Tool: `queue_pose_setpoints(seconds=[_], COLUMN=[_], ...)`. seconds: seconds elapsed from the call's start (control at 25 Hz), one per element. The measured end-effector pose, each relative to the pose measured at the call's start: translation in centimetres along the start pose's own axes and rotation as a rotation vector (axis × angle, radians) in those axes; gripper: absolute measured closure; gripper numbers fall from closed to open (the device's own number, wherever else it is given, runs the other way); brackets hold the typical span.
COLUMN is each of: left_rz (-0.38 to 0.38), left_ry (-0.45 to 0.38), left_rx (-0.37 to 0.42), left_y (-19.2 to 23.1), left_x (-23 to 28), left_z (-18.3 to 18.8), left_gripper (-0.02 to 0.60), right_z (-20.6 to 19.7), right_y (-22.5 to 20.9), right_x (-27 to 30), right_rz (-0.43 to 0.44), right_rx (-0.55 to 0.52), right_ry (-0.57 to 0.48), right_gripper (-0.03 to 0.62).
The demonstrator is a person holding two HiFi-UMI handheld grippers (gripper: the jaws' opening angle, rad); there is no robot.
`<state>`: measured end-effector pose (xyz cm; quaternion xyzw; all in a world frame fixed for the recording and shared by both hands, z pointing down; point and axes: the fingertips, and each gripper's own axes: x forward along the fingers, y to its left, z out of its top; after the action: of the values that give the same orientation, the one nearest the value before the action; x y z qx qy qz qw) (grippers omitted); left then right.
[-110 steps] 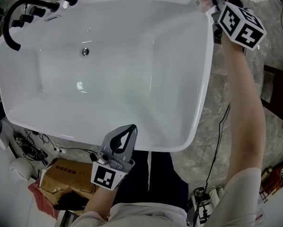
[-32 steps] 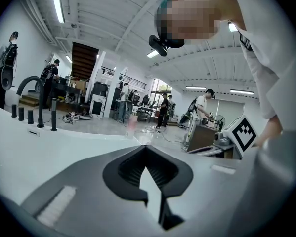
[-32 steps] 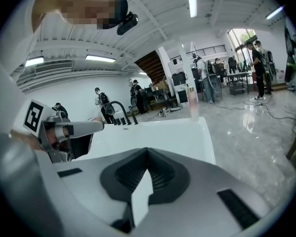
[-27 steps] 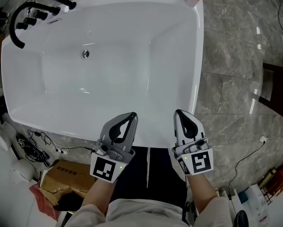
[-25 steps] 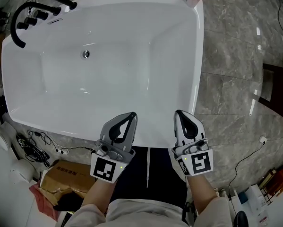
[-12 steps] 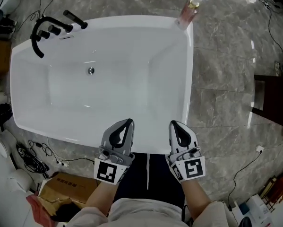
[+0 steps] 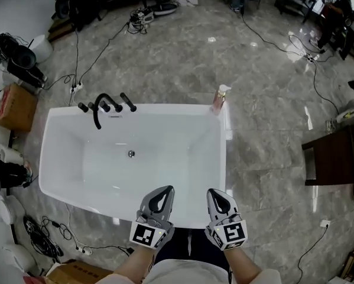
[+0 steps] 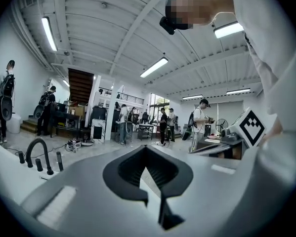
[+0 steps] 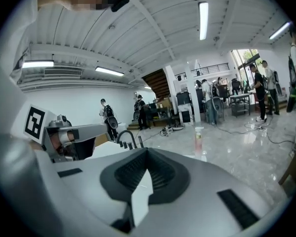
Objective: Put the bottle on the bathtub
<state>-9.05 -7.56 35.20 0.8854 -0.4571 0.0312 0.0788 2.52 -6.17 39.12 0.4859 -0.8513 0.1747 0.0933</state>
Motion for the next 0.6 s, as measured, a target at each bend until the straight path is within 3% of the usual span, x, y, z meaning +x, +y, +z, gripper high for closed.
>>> queue_pose_setpoints(seconds=[0.12, 0.6], left_rz=[-0.022, -0.091], left_ry=[0.011, -0.075], left_rx=[-0.027, 0.077], left_y=[-1.9, -4.0], left_x=[-1.6, -6.7], left_z=[2.0, 8.0], left_gripper=[0.578, 0.578], right_z=[1.8, 7.2], right_y=[2.2, 6.5], right_x=[-1.6, -6.1], right_rz=[0.023, 0.017], right_rx=[-0.008, -0.031], right_ry=[-0.011, -0.104], right_gripper=[0.588, 0.588])
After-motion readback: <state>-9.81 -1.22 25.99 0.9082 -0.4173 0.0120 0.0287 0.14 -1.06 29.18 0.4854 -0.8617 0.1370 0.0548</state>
